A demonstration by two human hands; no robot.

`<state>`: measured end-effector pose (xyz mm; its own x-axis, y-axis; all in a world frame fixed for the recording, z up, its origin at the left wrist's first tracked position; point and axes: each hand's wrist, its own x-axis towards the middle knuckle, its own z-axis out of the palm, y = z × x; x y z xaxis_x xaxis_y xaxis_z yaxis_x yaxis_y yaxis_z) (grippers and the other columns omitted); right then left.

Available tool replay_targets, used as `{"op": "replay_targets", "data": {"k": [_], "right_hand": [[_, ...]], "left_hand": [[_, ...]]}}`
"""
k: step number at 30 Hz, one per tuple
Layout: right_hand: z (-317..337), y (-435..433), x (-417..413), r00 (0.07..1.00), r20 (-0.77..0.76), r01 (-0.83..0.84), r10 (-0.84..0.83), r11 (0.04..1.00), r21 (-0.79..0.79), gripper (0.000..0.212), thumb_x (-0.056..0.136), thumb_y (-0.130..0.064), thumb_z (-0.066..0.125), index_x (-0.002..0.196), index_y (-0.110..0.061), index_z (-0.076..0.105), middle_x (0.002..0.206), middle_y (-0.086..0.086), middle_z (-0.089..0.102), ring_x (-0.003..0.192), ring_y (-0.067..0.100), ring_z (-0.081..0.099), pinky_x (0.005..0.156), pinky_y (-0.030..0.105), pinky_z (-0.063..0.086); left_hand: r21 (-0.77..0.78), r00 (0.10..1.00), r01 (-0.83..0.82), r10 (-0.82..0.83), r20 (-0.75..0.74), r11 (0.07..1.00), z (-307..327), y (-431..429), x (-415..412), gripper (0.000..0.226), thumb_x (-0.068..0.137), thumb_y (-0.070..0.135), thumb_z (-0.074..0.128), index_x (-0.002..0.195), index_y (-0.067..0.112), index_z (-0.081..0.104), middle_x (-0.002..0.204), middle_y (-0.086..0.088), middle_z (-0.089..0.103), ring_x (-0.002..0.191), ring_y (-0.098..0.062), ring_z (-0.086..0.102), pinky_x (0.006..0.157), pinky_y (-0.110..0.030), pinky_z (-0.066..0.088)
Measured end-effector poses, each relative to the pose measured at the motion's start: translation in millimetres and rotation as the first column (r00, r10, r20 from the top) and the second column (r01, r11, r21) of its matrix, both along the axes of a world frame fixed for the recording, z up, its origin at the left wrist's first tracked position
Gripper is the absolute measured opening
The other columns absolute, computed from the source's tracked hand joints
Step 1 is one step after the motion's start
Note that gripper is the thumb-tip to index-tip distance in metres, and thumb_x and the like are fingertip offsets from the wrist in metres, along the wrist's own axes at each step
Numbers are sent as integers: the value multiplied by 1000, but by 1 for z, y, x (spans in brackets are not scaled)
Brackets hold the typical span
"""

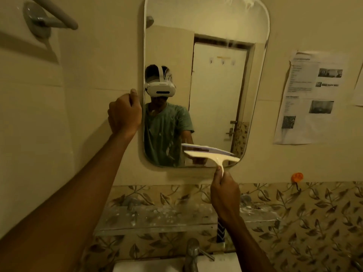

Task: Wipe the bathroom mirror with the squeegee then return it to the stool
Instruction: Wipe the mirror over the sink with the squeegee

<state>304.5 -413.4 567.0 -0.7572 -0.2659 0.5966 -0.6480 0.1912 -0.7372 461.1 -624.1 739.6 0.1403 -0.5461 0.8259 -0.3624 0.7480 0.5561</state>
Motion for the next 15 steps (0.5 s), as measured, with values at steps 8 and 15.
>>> {"op": "replay_targets", "data": {"k": [8, 15], "right_hand": [[163, -30, -17, 976, -150, -182, 154, 965, -188, 33, 102, -42, 33, 86, -22, 53, 66, -4, 56, 51, 7, 52, 43, 22, 40], [301, -53, -17, 925, -359, -229, 122, 934, -273, 34, 102, -39, 33, 86, -19, 55, 67, -3, 59, 53, 7, 58, 46, 25, 47]], "left_hand": [[-172, 975, 126, -154, -160, 977, 111, 6, -10, 39, 100, 37, 39, 70, 14, 51, 57, 13, 44, 51, 2, 40, 43, -9, 29], [21, 932, 295, -282, -227, 955, 144, -8, -14, 57, 99, 44, 37, 69, 3, 62, 66, -11, 64, 67, -31, 65, 68, -46, 56]]}}
